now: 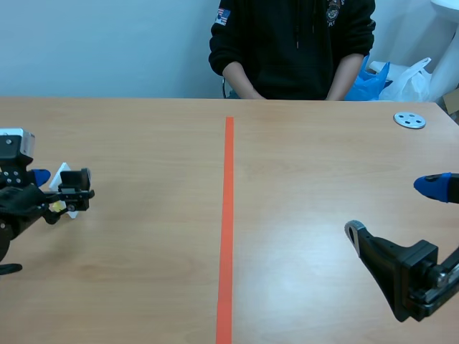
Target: Sort the leaf by its shape. The table is split by an orange tape line. A compound leaf with several leaflets goes to the left side, a simple leaf with one blade goes to the right side. Return to the home posture when a red brick is placed on the table.
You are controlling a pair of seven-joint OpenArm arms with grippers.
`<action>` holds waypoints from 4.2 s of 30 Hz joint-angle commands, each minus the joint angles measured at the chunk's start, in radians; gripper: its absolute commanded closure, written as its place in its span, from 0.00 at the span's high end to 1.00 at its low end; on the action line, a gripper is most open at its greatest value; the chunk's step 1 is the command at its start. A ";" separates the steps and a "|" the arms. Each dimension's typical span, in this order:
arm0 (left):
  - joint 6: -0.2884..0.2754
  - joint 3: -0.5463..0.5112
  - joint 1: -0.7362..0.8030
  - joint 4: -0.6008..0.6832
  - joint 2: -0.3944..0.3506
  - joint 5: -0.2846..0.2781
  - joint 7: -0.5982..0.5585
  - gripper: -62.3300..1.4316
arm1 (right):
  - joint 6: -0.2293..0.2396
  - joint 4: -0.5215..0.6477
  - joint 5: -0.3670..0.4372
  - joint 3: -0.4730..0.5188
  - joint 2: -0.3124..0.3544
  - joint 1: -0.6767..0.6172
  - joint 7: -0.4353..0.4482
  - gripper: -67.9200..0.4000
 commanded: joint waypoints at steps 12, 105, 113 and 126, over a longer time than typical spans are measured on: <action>-0.126 -0.080 0.222 0.584 -0.133 -0.016 0.131 0.83 | -0.004 0.016 0.007 0.013 0.002 0.003 0.010 1.00; -0.250 -0.132 0.900 1.253 -0.029 0.150 0.235 1.00 | 0.148 -0.264 -0.072 -0.222 -0.029 0.392 -0.003 1.00; -0.249 -0.132 0.900 1.253 -0.029 0.150 0.235 1.00 | 0.156 -0.420 -0.134 -0.323 -0.089 0.506 0.046 1.00; -0.249 -0.132 0.900 1.253 -0.029 0.150 0.235 1.00 | 0.163 -0.640 -0.283 -0.425 -0.195 0.658 0.173 1.00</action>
